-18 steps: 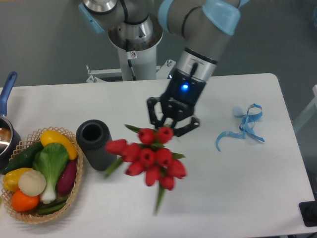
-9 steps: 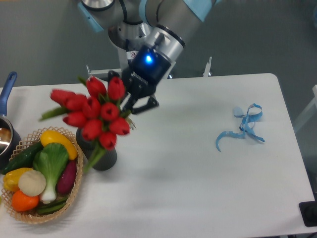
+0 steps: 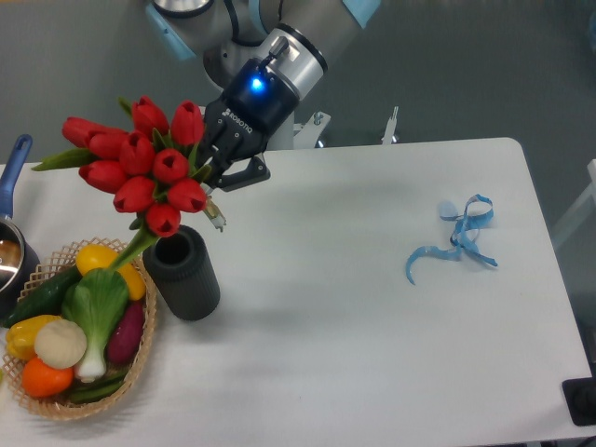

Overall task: Insert the flowers into the vase
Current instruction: 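Lower the tulip stems into the black vase opening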

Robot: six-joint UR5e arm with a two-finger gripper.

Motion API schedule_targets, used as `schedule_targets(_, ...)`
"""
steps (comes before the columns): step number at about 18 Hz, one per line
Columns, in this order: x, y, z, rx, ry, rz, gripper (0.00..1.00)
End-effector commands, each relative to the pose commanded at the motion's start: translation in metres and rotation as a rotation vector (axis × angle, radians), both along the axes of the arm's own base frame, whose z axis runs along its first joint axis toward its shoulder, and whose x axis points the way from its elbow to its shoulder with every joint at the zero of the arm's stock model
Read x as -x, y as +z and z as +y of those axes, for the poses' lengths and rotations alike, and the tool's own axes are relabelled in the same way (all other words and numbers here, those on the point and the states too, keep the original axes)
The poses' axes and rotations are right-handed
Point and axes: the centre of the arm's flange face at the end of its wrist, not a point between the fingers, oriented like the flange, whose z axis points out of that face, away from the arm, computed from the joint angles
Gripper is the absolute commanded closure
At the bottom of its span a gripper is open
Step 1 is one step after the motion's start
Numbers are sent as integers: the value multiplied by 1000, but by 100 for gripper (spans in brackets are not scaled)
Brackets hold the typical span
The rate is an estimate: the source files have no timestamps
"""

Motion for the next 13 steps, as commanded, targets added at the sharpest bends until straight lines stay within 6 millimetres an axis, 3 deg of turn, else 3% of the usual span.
schedule_targets(6, -3, -3, 37, -1, -69, -8, 100)
schedule_targets(13, -16, -20, 46, 21, -98, -36, 100)
